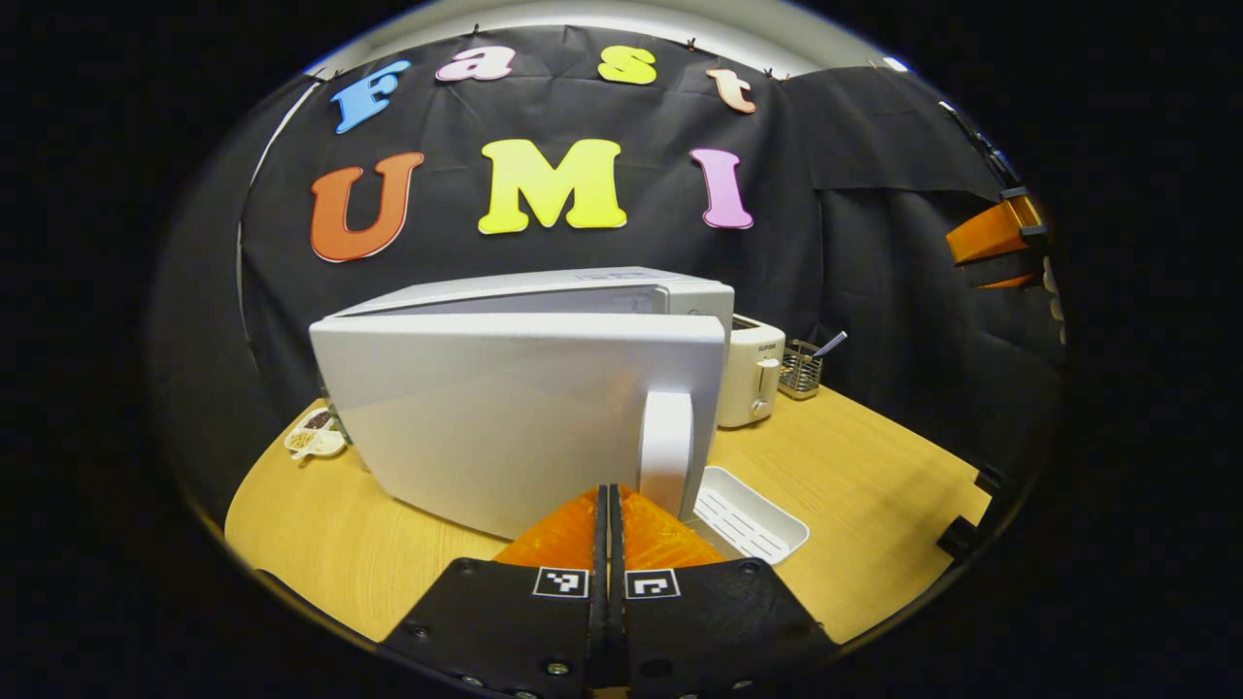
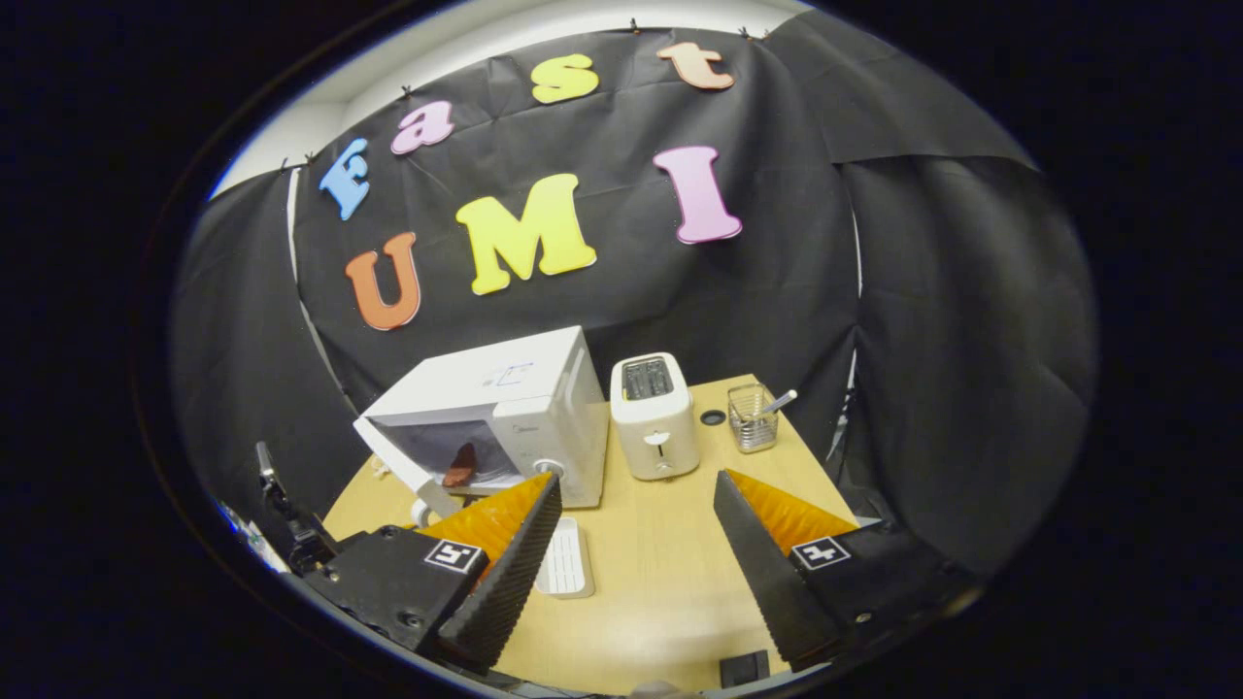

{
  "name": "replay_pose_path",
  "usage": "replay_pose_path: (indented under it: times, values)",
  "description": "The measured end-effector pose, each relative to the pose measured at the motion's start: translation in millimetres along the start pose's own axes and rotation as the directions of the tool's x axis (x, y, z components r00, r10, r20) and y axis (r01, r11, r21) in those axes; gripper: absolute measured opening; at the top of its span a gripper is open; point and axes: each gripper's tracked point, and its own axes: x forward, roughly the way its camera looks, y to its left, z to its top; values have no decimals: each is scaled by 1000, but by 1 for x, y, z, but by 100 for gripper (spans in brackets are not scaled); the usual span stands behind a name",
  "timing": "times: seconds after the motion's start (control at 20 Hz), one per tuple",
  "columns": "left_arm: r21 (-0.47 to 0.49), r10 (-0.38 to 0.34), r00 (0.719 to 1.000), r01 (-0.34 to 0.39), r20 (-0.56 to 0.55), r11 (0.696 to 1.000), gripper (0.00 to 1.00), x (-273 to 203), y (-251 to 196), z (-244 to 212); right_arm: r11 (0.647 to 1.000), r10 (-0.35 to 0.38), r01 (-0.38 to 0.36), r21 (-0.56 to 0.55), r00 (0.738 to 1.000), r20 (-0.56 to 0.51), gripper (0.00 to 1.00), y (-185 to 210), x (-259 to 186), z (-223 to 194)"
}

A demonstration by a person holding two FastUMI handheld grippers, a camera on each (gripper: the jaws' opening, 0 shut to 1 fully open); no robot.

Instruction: Open the microwave oven with the left hand, put the food in, and close the microwave oven.

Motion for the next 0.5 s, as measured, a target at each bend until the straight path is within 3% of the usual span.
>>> replay_pose_path:
  times: [0.5]
  values:
    - [-5,22,998,-21,63,1000,0,79,13,39,998,-62,62,21,998,-19,100,-23,9,2]
